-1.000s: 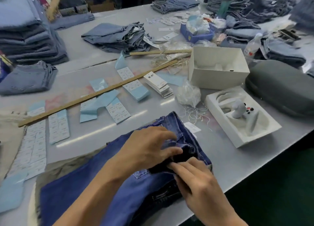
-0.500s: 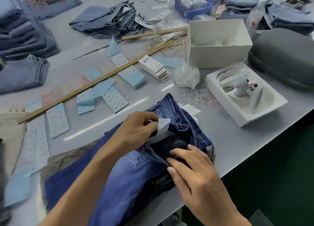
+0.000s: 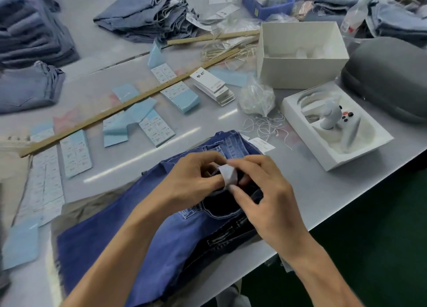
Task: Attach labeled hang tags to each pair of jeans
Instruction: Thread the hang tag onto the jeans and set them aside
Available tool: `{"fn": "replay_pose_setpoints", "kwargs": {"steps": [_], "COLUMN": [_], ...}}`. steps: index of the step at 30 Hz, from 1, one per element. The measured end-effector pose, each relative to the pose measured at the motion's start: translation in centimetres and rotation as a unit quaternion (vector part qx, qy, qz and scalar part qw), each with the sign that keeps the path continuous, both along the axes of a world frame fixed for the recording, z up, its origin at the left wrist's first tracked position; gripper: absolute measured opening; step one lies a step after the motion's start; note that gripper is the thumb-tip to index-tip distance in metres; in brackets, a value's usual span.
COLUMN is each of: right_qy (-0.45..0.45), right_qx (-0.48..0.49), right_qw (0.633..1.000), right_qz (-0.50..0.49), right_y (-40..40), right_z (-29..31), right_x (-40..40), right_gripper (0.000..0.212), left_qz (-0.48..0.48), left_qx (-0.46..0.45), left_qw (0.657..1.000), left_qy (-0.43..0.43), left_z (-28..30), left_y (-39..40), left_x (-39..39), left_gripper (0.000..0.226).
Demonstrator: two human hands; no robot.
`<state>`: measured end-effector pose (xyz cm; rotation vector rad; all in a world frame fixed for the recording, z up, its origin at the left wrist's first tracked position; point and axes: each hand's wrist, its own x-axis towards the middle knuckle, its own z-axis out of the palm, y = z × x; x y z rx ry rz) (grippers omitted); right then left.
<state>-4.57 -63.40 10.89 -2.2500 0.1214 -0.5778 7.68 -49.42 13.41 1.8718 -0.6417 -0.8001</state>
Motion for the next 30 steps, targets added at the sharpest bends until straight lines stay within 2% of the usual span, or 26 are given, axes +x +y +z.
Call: {"fn": "replay_pose_setpoints", "kwargs": {"steps": [2,3,7,10,12,14,17,19,23,30], "right_qy": [0.028,0.025,-0.056,-0.107,-0.135,-0.167,-0.208,-0.23,-0.254,-0.263], "right_qx": [0.017,0.018,-0.002,-0.014,-0.012,-0.01,-0.003,-0.017,-0.042,-0.032], "right_qw": [0.999,0.999,0.998,0.994,0.99,0.985,0.977,0.972,0.964,0.96], "right_qz": [0.008,0.008,0.013,-0.015,-0.035,-0.038,-0.035,-0.044,-0.072,-0.094], "right_y": [-0.4,-0.6,-0.8,-0.3,0.0,0.5,1.0,1.3,1.8,2.0], "right_z": [-0.4,-0.4,-0.2,-0.9,-1.5,-2.0,-3.0,-3.8,-5.1,-4.9], "right_x": [-0.4,-0.4,-0.5,-1.0,-1.3,-1.5,-1.7,-1.9,-2.0,-1.7], "right_gripper": [0.061,0.057,0.015,0.006,0.006,0.009,0.003,0.009,0.018,0.029], "left_qz": [-0.014,-0.019,-0.022,-0.012,-0.042,-0.077,-0.073,-0.059,-0.039,-0.043], "left_qx": [0.013,0.017,-0.002,-0.051,-0.077,-0.061,-0.015,-0.019,-0.039,-0.046], "left_qw": [0.999,0.999,0.999,0.996,0.989,0.969,0.919,0.891,0.867,0.852], "left_qy": [-0.026,-0.035,-0.046,-0.075,-0.123,-0.225,-0.387,-0.45,-0.495,-0.52], "left_z": [0.2,0.3,0.3,0.5,0.8,0.9,1.1,1.1,0.9,0.1], "left_y": [0.2,0.3,0.5,1.1,1.5,1.9,1.9,1.7,2.0,2.5], "left_x": [0.0,0.0,0.0,-0.6,-1.2,-1.9,-2.9,-3.2,-3.3,-3.4], "left_gripper": [0.02,0.02,0.016,0.021,0.017,0.015,0.025,0.022,0.017,0.023]}}
